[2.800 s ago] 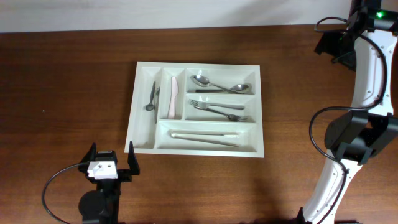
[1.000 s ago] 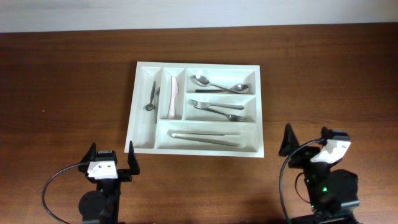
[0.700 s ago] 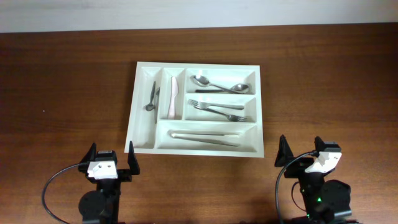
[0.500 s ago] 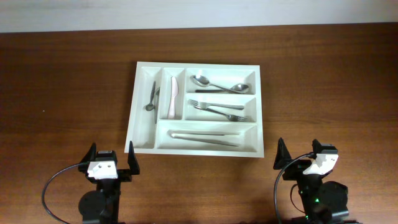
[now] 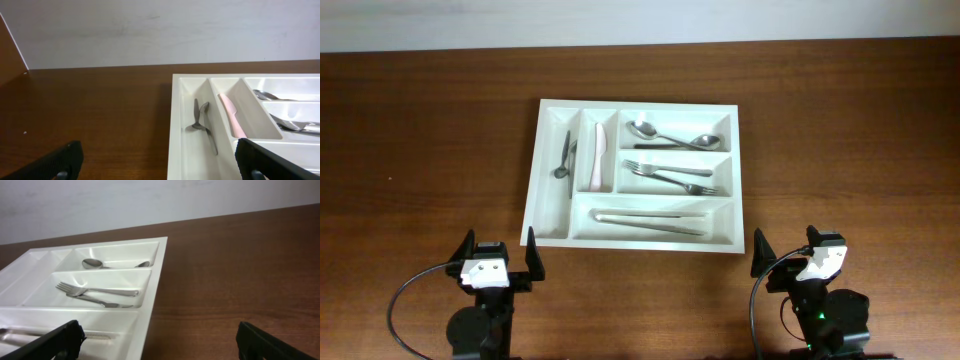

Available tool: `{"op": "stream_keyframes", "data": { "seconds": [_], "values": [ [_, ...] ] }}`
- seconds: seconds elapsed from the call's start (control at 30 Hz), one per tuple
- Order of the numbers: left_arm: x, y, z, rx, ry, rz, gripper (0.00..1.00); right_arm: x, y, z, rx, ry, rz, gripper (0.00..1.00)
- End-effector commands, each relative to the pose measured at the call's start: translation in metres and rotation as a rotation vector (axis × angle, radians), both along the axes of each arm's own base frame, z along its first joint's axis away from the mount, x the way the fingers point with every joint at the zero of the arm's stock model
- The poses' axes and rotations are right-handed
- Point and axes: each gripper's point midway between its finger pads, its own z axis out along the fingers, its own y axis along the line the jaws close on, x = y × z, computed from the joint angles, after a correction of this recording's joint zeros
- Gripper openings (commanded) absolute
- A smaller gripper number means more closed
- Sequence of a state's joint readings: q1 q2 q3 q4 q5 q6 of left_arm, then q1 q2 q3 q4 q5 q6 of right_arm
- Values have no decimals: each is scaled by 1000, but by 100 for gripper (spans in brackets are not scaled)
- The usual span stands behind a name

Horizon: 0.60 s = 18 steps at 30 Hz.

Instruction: Pack container

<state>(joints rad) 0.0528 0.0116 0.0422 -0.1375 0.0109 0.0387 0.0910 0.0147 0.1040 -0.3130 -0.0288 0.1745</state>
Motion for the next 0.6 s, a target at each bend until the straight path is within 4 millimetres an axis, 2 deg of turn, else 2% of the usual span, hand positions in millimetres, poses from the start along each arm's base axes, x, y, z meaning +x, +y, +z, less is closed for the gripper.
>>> {"op": "stream_keyframes", "data": {
  "seconds": [0.0, 0.57],
  "values": [
    [0, 1, -2, 15, 0, 3, 99, 0, 2, -1, -10, -8, 15, 99],
    [0, 1, -2, 16, 0, 3, 99, 0, 3, -2, -8, -3, 22, 99]
  ]
}}
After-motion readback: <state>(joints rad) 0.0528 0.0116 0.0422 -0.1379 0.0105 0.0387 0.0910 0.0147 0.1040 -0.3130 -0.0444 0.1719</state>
